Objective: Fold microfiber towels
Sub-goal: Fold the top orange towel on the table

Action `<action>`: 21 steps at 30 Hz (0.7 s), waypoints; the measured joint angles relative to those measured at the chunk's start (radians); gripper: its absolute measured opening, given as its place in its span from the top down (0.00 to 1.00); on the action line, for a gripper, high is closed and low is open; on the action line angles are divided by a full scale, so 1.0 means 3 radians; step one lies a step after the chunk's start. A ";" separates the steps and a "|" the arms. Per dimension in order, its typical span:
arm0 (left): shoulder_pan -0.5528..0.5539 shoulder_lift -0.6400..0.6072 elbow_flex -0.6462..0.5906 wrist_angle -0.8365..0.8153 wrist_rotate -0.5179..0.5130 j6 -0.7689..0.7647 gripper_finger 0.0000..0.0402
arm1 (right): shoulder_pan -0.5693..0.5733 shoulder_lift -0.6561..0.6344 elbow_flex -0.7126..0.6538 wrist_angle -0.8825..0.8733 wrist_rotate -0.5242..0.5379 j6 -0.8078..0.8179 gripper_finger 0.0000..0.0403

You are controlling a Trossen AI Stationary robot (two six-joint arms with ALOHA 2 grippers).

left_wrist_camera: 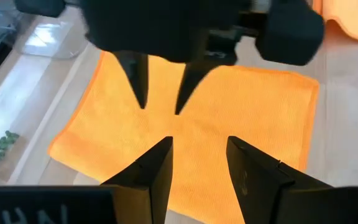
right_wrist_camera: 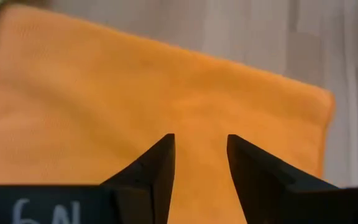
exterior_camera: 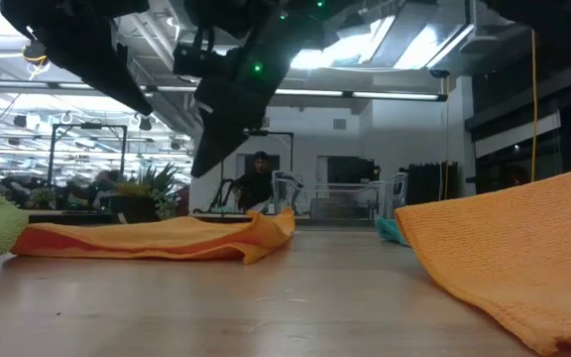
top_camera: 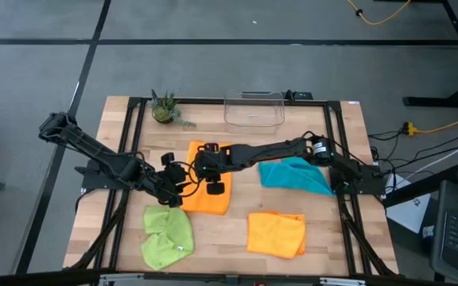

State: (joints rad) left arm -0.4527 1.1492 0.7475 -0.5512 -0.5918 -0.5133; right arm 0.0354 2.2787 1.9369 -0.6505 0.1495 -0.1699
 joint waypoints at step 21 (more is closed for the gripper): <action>0.0003 0.0001 0.0000 -0.0055 -0.0153 -0.0004 0.64 | 0.0118 -0.1527 -0.3795 0.4758 0.0434 0.1467 0.63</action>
State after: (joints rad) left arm -0.4519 1.1496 0.7475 -0.5677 -0.6376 -0.5144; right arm 0.0709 1.8207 0.7983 0.7769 0.2797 0.2701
